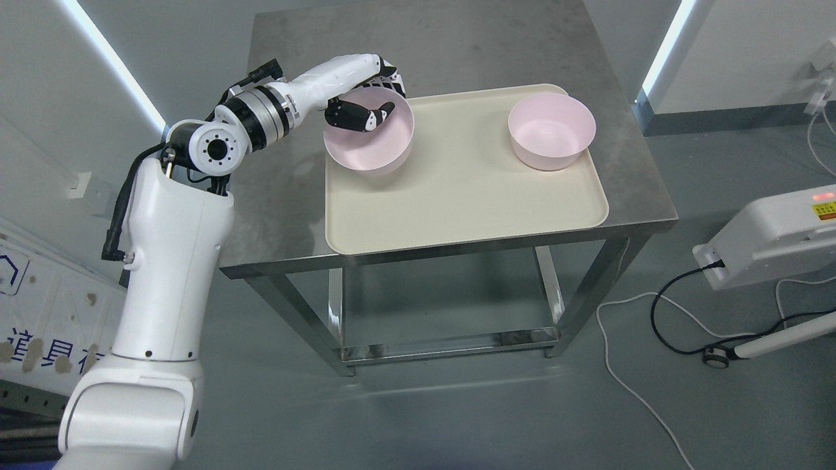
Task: Stack pink IKEA bowls on left shelf middle
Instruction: 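Lift the pink bowl and carry it over the other pink bowl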
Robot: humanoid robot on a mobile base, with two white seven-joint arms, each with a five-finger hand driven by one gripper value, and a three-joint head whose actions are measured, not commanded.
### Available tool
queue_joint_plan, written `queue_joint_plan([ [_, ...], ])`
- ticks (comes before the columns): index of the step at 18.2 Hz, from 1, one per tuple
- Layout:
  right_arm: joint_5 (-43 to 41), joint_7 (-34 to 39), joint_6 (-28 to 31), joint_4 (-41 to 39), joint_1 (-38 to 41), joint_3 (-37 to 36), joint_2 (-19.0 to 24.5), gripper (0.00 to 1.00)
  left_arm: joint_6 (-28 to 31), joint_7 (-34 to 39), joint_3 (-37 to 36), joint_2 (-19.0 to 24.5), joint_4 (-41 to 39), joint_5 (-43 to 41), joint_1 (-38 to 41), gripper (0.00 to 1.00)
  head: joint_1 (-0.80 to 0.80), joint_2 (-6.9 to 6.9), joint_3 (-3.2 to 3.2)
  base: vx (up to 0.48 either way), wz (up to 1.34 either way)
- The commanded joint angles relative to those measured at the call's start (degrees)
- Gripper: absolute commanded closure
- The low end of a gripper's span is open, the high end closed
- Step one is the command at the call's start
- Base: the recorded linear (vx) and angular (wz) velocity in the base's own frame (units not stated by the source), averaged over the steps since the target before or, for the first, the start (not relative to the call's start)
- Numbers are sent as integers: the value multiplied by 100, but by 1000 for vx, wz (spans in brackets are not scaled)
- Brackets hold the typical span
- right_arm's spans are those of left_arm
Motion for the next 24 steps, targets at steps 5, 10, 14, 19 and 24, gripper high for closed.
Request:
queue_joint_plan([
  [5, 0, -3, 8, 0, -1, 0, -100, 0, 606, 632, -2905, -853, 341, 938, -1679, 100, 0, 0, 0, -2, 0],
  [10, 0, -3, 8, 0, -1, 0, -100, 0, 685, 1582, -4191, -853, 912, 1397, -2006, 98, 0, 0, 0, -2, 0],
  [14, 0, -3, 8, 0, -1, 0, -100, 0, 694, 1987, -4316, -853, 1396, 1397, -2015, 98, 0, 0, 0, 0, 0],
  [19, 0, -3, 8, 0, -1, 0, -100, 0, 703, 2322, -4307, -853, 2064, 1388, -2015, 98, 0, 0, 0, 0, 0],
  [24, 0, -3, 8, 0, -1, 0, -100, 0, 782, 2419, -4193, -853, 2328, 1406, -2015, 97, 0, 0, 0, 0, 0],
])
